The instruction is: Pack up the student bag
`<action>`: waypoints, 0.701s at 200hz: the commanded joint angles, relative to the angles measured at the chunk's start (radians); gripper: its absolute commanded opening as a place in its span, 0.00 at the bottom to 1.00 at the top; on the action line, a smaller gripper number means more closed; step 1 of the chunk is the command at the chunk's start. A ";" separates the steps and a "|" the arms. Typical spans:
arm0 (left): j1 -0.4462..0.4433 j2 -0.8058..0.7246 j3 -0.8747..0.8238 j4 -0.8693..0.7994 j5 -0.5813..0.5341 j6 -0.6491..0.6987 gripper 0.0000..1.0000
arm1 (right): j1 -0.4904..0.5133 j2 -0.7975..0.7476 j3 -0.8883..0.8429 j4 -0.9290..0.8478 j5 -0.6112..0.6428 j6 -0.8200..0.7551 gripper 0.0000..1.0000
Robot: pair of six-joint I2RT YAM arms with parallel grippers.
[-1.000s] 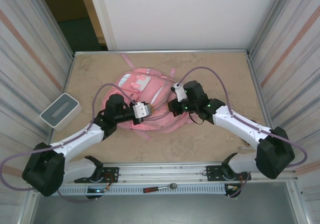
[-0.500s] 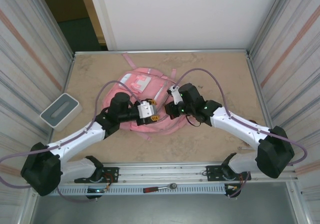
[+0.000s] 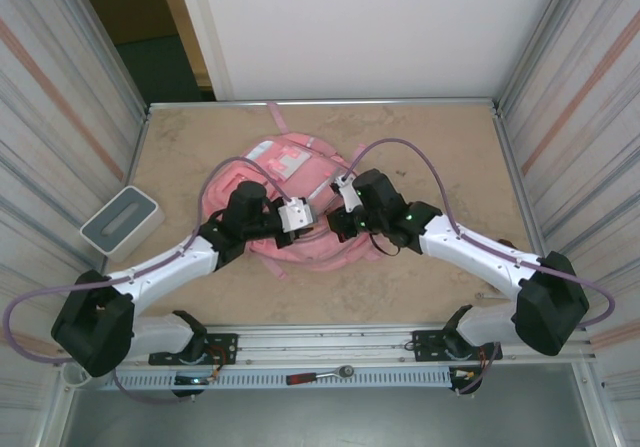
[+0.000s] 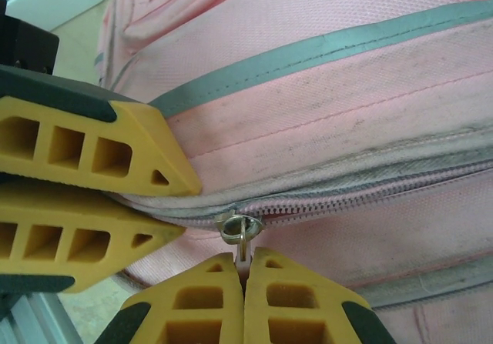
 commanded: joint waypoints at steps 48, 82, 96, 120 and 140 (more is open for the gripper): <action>0.161 -0.113 -0.112 0.155 0.176 -0.066 0.00 | -0.167 0.041 0.077 -0.094 0.025 -0.033 0.00; 0.164 -0.091 -0.093 0.141 0.181 -0.064 0.02 | -0.135 0.038 0.080 -0.063 -0.026 -0.031 0.00; 0.164 -0.085 -0.082 0.126 0.186 -0.066 0.10 | -0.122 0.034 0.077 -0.055 -0.032 -0.030 0.00; 0.148 -0.092 -0.062 0.099 0.178 -0.077 0.32 | -0.105 0.023 0.075 -0.043 -0.044 -0.016 0.00; 0.087 -0.095 -0.029 0.033 0.090 -0.047 0.47 | -0.092 0.004 0.076 -0.030 -0.048 -0.002 0.00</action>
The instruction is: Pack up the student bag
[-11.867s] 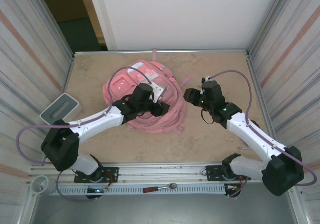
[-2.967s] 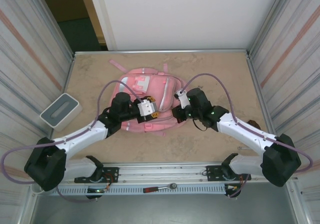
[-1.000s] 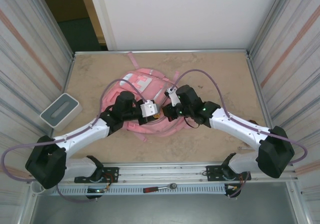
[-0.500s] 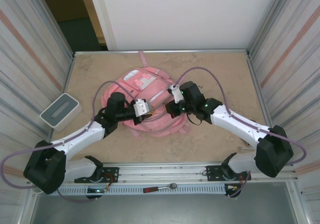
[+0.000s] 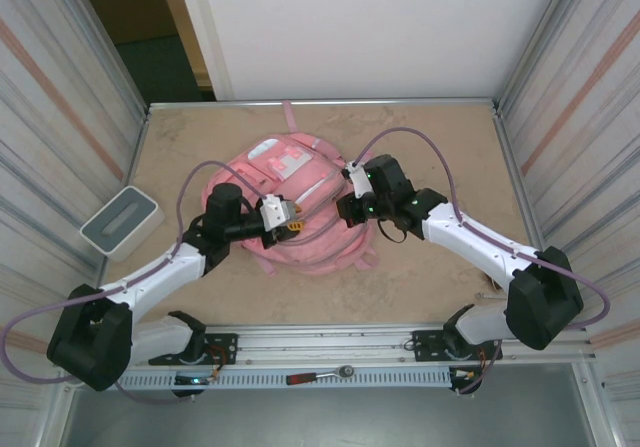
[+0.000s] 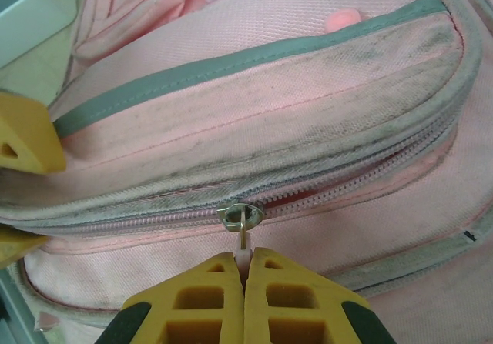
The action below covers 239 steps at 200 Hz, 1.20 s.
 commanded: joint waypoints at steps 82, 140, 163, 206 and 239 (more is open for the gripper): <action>-0.151 0.109 0.173 -0.141 -0.259 0.031 0.42 | 0.081 -0.136 0.009 0.042 -0.005 0.071 0.00; -0.103 0.045 0.100 -0.057 -0.153 0.010 0.09 | 0.076 -0.142 -0.025 -0.048 0.118 0.041 0.00; -0.075 0.008 0.056 0.026 -0.086 -0.029 0.04 | 0.048 -0.137 -0.041 -0.066 0.118 0.044 0.00; -0.074 0.044 0.074 0.021 -0.077 -0.044 0.00 | 0.082 -0.114 -0.090 0.085 -0.006 0.048 0.00; -0.074 0.036 0.065 0.043 -0.074 -0.062 0.00 | 0.073 -0.069 -0.124 0.116 0.026 0.046 0.00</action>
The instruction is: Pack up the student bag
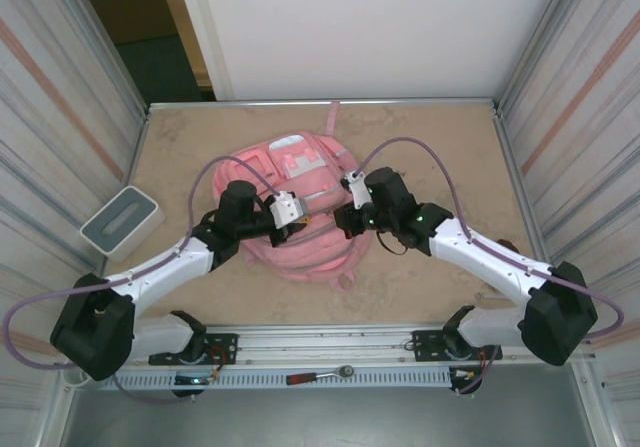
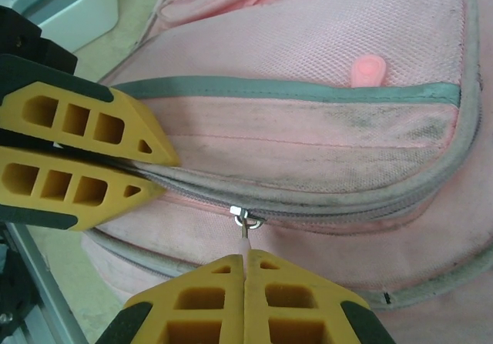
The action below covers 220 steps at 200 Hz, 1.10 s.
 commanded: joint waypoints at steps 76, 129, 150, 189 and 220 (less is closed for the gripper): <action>0.007 -0.009 0.007 0.085 0.049 -0.032 0.00 | 0.000 0.085 -0.107 0.184 -0.051 0.029 0.14; 0.008 -0.009 0.003 0.087 0.043 -0.032 0.00 | 0.009 0.094 -0.132 0.205 -0.009 0.026 0.15; 0.012 -0.015 -0.003 0.084 0.035 -0.023 0.00 | 0.004 0.071 -0.134 0.181 0.039 0.020 0.04; 0.057 -0.048 -0.034 0.114 0.042 -0.041 0.00 | -0.073 0.027 -0.123 0.078 0.122 0.031 0.00; 0.084 -0.046 -0.049 0.132 0.023 -0.053 0.00 | -0.107 0.001 -0.120 0.073 0.082 0.053 0.00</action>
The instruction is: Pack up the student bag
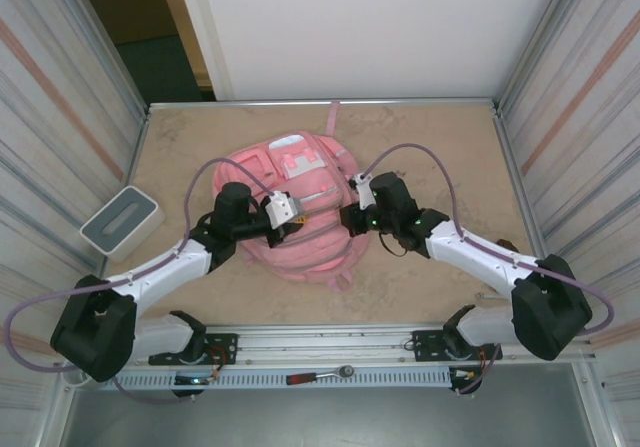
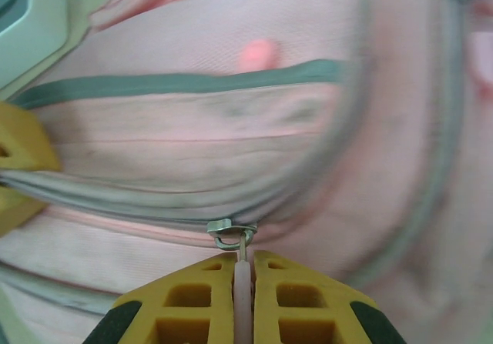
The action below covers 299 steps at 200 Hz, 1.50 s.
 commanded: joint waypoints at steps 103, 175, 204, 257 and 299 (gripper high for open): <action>-0.090 0.009 0.131 -0.157 -0.091 0.104 0.54 | 0.140 -0.090 0.094 -0.032 -0.030 0.033 0.00; -0.096 0.039 0.120 -0.157 -0.099 0.120 0.30 | 0.165 -0.087 0.085 -0.024 -0.014 0.035 0.00; -0.085 0.055 0.124 -0.164 -0.076 0.122 0.11 | 0.161 -0.093 0.081 -0.033 0.006 0.031 0.00; -0.028 0.003 0.043 -0.023 0.091 0.085 0.00 | 0.055 -0.109 0.051 -0.099 -0.021 0.019 0.00; 0.042 -0.019 0.005 0.044 0.124 0.031 0.00 | -0.042 -0.115 0.026 -0.114 -0.068 0.051 0.00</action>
